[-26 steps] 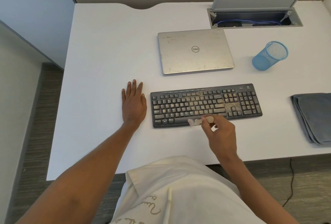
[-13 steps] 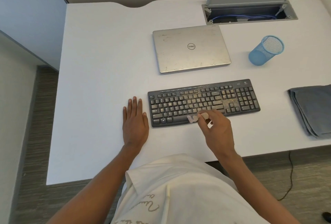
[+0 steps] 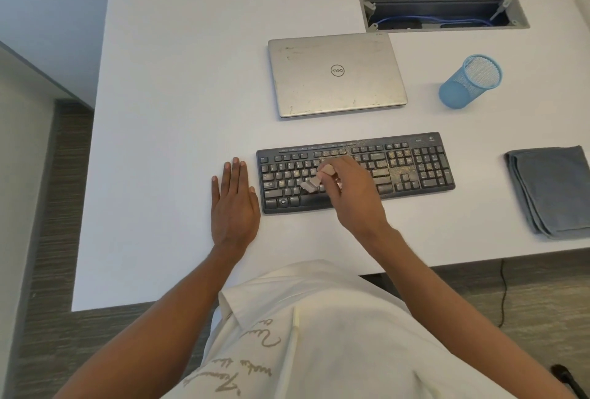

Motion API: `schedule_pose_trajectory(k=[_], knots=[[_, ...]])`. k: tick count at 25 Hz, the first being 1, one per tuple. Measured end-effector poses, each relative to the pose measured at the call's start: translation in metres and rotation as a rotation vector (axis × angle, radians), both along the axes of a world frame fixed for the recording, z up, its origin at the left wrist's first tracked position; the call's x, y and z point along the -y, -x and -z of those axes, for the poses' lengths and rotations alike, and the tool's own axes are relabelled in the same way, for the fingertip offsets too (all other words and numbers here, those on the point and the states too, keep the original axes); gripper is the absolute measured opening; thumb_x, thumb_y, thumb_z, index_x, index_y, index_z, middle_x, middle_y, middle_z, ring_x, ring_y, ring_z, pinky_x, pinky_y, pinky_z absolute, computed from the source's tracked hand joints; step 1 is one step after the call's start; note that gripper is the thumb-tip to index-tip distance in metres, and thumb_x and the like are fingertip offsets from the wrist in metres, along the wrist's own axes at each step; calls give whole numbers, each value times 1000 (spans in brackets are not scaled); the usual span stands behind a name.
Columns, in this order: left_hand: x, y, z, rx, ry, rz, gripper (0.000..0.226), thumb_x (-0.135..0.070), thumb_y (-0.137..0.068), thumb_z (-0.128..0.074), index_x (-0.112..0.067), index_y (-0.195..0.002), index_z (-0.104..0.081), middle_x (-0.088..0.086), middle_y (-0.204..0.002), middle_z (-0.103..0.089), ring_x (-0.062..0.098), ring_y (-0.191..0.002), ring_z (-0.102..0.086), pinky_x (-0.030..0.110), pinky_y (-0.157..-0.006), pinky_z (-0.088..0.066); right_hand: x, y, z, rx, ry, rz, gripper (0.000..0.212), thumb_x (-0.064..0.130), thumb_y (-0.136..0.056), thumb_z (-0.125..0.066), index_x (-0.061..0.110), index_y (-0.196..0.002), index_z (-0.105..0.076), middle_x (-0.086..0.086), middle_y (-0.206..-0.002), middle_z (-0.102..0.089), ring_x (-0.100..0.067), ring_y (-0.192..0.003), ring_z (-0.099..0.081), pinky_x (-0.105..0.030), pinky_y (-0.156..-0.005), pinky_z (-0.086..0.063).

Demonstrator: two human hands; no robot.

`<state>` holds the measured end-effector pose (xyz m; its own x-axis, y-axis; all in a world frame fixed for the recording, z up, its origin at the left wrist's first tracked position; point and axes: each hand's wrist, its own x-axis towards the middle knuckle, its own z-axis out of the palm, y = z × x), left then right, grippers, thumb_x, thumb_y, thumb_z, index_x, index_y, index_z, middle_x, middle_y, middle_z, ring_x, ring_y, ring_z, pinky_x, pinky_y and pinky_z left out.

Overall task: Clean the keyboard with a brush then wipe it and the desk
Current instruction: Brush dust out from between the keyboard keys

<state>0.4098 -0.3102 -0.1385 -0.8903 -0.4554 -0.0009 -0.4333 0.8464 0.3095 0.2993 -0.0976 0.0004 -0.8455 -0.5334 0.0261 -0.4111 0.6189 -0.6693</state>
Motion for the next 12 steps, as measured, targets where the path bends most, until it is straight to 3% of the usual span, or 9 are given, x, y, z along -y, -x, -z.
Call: schedule_pose_trajectory(k=[3,7,12], knots=[[0,0,1,1,10,1,58,-22,-112,-28,-7,-168,-21,8,-177,-18,22,-165,-11,46,-134,-3,-4,12,7,31,-58,56,12,18,-105,-53,15,-106,-65,3,-100,-61,-15,-88,-54,-35,-77,-49],[-1,0,0,3,7,-7,58,-23,-112,-28,-6,-168,-22,9,-176,-20,23,-165,-12,47,-134,-4,-14,32,-9,19,-64,200,13,6,-103,-52,9,-103,-65,-2,-101,-60,-14,-86,-52,-13,-70,-39],[-3,1,-1,6,9,-11,60,-27,-111,-21,-6,-167,-24,9,-176,-20,23,-165,-13,47,-134,-4,7,76,-20,-99,3,50,16,-2,-100,-50,8,-100,-63,-3,-95,-61,-14,-82,-52,-27,-72,-45]])
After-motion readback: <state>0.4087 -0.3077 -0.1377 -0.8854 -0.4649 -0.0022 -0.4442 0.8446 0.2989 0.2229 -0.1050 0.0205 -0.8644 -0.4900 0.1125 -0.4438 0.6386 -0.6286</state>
